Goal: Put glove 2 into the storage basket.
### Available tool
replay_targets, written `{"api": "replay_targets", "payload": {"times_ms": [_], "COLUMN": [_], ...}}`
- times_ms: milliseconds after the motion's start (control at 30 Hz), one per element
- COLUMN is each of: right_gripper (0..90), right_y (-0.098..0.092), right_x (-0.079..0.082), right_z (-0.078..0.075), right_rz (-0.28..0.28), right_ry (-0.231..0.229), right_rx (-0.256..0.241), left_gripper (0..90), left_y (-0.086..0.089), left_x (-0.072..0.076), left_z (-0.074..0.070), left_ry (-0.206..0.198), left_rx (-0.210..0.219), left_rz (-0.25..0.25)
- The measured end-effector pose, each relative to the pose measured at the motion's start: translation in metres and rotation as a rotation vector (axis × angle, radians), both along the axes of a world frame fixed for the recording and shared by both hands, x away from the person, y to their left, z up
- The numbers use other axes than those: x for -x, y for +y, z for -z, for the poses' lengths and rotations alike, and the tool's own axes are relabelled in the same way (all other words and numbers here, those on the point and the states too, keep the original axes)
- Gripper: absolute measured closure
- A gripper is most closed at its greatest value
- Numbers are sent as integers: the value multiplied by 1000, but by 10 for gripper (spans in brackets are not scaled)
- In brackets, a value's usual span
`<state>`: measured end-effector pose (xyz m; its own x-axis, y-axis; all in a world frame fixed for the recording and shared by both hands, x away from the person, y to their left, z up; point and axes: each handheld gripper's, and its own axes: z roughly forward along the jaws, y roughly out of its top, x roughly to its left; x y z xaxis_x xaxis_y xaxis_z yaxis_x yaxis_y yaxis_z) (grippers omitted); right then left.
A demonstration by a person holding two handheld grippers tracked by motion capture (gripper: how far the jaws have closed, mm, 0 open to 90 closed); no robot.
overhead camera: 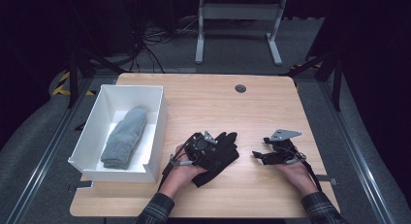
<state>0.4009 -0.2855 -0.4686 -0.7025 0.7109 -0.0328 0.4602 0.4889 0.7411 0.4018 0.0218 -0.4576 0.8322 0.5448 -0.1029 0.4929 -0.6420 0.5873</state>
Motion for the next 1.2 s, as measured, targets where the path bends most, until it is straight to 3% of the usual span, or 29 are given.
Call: {"api": "replay_targets", "payload": {"times_ms": [100, 200, 400, 533, 767, 1000, 1133, 1167, 1200], "right_gripper": [240, 240, 238, 234, 231, 225, 224, 224, 224], "right_y": [0, 0, 0, 0, 0, 0, 0, 0, 0], "right_x": [0, 0, 0, 0, 0, 0, 0, 0, 0], "right_z": [0, 0, 0, 0, 0, 0, 0, 0, 0], "right_rz": [0, -1, 0, -2, -1, 1, 1, 1, 1], "right_ry": [0, -1, 0, 1, 2, 2, 2, 2, 2], "right_rx": [1, 2, 1, 0, 0, 1, 2, 2, 2], "left_gripper": [228, 424, 640, 669, 680, 679, 679, 679, 679], "left_y": [0, -1, -2, -4, -3, 7, 12, 16, 16], "left_x": [2, 4, 5, 6, 8, 11, 10, 10, 10], "left_z": [-2, -5, -9, -13, -22, -54, -69, -81, -81], "left_ry": [5, 26, 80, 83, 93, 80, 74, 63, 63], "left_rx": [0, 10, 28, 10, 30, 71, 79, 81, 81], "left_rz": [27, 73, 78, 68, 56, 25, 9, -2, -2]}}
